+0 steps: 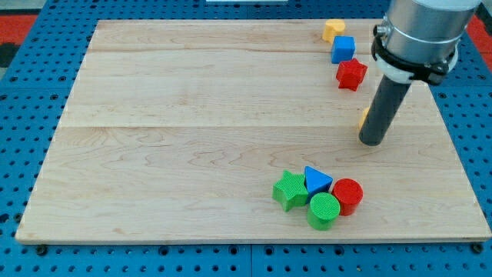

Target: Place the arm right to the yellow hexagon

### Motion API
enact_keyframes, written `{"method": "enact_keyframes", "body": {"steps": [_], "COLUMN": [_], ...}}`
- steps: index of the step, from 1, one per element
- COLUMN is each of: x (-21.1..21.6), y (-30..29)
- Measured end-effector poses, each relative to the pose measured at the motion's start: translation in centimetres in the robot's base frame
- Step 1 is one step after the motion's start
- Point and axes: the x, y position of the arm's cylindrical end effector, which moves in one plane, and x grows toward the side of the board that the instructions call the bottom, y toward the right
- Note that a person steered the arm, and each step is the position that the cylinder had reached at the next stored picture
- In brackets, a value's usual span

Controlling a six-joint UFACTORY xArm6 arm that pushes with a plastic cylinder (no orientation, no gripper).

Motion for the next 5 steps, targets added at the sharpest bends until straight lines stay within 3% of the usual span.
{"method": "enact_keyframes", "body": {"steps": [1, 2, 3, 4, 5], "x": [-3.8, -1.8, -2.6, -6.8, -8.4], "y": [0.0, 3.2, 6.8, 9.6, 8.1]}}
